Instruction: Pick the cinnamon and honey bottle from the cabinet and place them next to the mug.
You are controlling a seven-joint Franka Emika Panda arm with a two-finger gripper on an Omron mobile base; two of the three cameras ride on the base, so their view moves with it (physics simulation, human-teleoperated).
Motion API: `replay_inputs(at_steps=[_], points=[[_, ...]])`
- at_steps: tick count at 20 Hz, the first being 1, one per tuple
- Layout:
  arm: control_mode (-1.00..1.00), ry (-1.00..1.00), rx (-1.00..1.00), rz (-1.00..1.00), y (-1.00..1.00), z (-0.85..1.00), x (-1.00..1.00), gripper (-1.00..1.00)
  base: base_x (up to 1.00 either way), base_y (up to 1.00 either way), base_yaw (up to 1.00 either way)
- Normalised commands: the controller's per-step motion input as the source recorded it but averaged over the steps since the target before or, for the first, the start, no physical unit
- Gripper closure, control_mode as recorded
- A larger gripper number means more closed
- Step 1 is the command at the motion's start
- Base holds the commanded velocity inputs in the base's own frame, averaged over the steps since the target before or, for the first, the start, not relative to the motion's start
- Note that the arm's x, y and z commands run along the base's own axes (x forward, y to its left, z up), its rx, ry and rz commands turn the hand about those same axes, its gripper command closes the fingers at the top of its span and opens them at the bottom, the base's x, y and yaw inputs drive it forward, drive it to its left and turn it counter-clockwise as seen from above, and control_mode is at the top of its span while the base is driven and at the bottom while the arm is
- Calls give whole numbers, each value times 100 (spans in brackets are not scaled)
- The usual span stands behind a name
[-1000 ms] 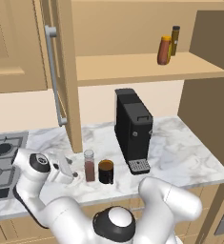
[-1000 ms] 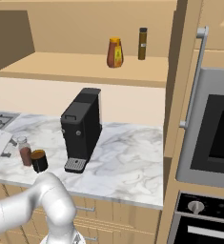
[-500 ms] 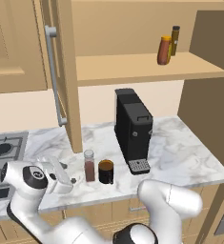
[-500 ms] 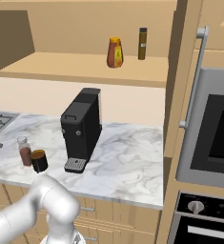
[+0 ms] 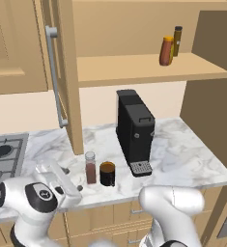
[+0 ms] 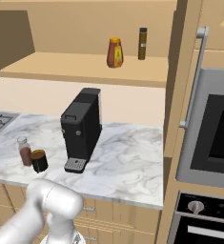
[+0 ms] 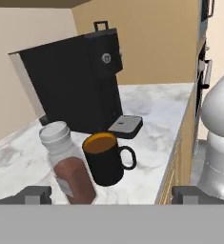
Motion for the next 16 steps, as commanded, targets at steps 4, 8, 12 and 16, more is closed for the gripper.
replay_inputs(at_steps=[4, 8, 12, 16], points=[[-100, -5, 2, 14, -27, 28, -39, -100, 0, 0, 0], [-100, 0, 4, 20, -62, 31, -16, -100, 0, 0, 0], [-100, 0, 4, 22, -70, 44, -1, -100, 0, 0, 0], [-100, 0, 2, 21, -61, 63, 1, -100, 0, 0, 0]])
